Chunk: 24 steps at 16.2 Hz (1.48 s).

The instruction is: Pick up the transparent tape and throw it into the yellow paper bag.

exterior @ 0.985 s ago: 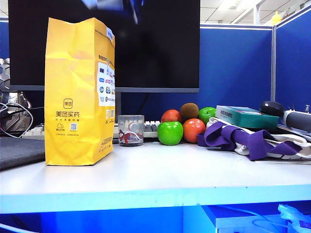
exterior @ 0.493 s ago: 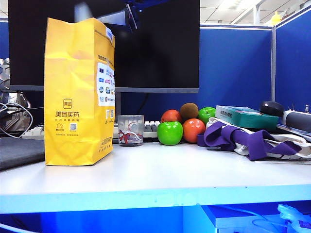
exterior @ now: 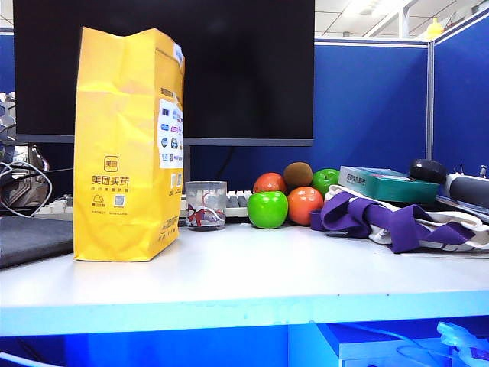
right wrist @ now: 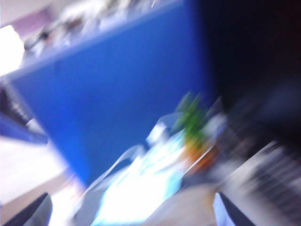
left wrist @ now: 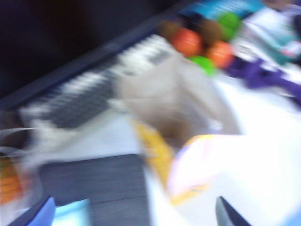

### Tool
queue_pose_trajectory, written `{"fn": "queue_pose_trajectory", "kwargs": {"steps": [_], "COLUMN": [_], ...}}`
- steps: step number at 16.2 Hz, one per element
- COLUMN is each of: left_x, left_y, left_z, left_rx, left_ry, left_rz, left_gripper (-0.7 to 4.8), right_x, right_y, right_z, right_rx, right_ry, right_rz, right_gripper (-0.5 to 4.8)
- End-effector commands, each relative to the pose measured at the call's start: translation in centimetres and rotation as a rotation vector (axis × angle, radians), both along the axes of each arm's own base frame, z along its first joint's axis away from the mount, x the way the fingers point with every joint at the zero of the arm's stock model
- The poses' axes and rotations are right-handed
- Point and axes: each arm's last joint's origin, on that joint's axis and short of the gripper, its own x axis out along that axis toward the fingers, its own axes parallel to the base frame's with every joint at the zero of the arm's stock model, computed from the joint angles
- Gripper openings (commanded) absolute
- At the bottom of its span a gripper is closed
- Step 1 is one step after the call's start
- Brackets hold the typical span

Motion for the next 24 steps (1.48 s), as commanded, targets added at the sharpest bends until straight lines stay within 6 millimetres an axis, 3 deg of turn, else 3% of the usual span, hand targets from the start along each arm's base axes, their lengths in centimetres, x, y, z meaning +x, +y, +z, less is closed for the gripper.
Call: {"fn": "queue_pose_trajectory", "kwargs": {"steps": [1, 4, 5, 9, 12, 13, 16, 19, 21, 24], "left_x": [-3.6, -7.2, -9.8, -16.4, -20.7, -22.6, -24.0, -22.7, -20.9, -18.0], "left_y": [0.5, 0.8, 1.0, 2.0, 2.4, 2.6, 2.7, 2.4, 2.2, 1.7], "left_z": [1.6, 2.3, 2.5, 3.2, 3.2, 3.0, 1.8, -0.8, -3.5, -7.7], "left_rx": [0.036, 0.025, 0.020, 0.051, 0.040, 0.026, -0.007, -0.028, -0.056, -0.124], "left_ry": [-0.106, -0.141, -0.157, -0.310, -0.423, -0.463, -0.462, -0.394, -0.412, -0.402], "left_rz": [0.055, 0.064, 0.067, 0.214, 0.247, 0.251, 0.256, 0.216, 0.174, 0.099], "left_gripper": [4.79, 4.79, 4.79, 4.79, 4.79, 4.79, 4.79, 4.79, 4.79, 4.79], "right_x": [-6.2, -14.9, -19.1, -28.8, -33.9, -36.3, -40.1, -39.5, -36.4, -32.1], "right_y": [-6.1, -10.2, -11.9, -16.2, -18.6, -19.5, -21.3, -21.2, -19.8, -18.0], "right_z": [6.9, 10.3, 11.8, 15.0, 14.5, 13.5, 9.3, 1.8, -4.5, -11.4], "right_rx": [-0.077, -0.337, -0.324, -0.246, -0.265, -0.260, -0.185, -0.069, -0.015, -0.103], "right_ry": [-0.275, -0.503, -0.535, -0.695, -0.687, -0.686, -0.690, -0.612, -0.533, -0.386], "right_rz": [-0.182, -0.353, -0.349, -0.517, -0.595, -0.597, -0.672, -0.725, -0.671, -0.634], "right_gripper": [4.79, 4.79, 4.79, 4.79, 4.79, 4.79, 4.79, 4.79, 4.79, 4.79]}}
